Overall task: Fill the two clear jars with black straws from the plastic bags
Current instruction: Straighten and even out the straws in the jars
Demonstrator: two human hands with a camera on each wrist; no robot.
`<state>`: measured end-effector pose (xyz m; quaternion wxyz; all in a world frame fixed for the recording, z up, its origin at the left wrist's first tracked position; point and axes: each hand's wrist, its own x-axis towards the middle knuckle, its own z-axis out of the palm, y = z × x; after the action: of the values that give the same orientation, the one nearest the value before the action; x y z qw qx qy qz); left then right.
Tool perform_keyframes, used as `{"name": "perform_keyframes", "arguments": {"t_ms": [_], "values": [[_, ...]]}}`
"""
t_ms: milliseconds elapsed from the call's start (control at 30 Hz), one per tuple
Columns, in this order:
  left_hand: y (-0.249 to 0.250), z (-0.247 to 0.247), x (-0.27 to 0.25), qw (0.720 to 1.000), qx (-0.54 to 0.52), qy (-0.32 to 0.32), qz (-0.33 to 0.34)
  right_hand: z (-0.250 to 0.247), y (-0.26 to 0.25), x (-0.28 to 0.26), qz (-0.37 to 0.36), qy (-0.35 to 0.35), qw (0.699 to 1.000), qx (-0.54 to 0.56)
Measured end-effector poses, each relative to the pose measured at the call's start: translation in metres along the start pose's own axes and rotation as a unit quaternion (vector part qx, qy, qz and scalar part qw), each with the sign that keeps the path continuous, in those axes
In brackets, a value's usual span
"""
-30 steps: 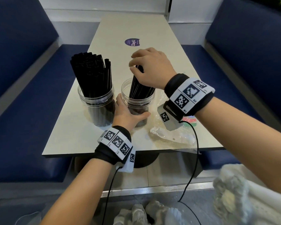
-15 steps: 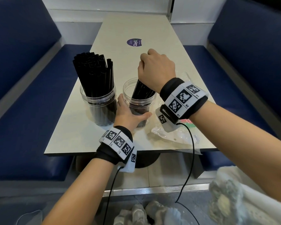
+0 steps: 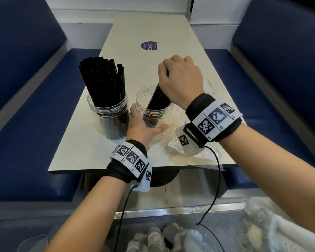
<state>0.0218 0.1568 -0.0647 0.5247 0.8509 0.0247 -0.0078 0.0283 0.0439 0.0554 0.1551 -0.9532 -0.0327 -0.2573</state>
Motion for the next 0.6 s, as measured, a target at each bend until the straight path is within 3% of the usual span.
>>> {"name": "perform_keyframes", "arguments": {"t_ms": [133, 233, 433, 600], "values": [[0.001, 0.000, 0.000, 1.000, 0.005, 0.004, 0.008, 0.002, 0.001, -0.004, 0.011, -0.070, 0.997, -0.003], [0.001, 0.000, -0.001, 1.000, 0.010, 0.003, 0.008, 0.004, 0.003, -0.002, 0.035, -0.083, 0.996, 0.015], [0.000, 0.002, -0.001, 1.000, 0.010, 0.009, 0.018, 0.010, 0.000, 0.001, 0.058, -0.002, 0.995, 0.082], [-0.004, 0.004, -0.002, 1.000, 0.002, 0.019, 0.020, 0.008, -0.001, -0.011, 0.081, 0.081, 0.977, 0.183]]}}
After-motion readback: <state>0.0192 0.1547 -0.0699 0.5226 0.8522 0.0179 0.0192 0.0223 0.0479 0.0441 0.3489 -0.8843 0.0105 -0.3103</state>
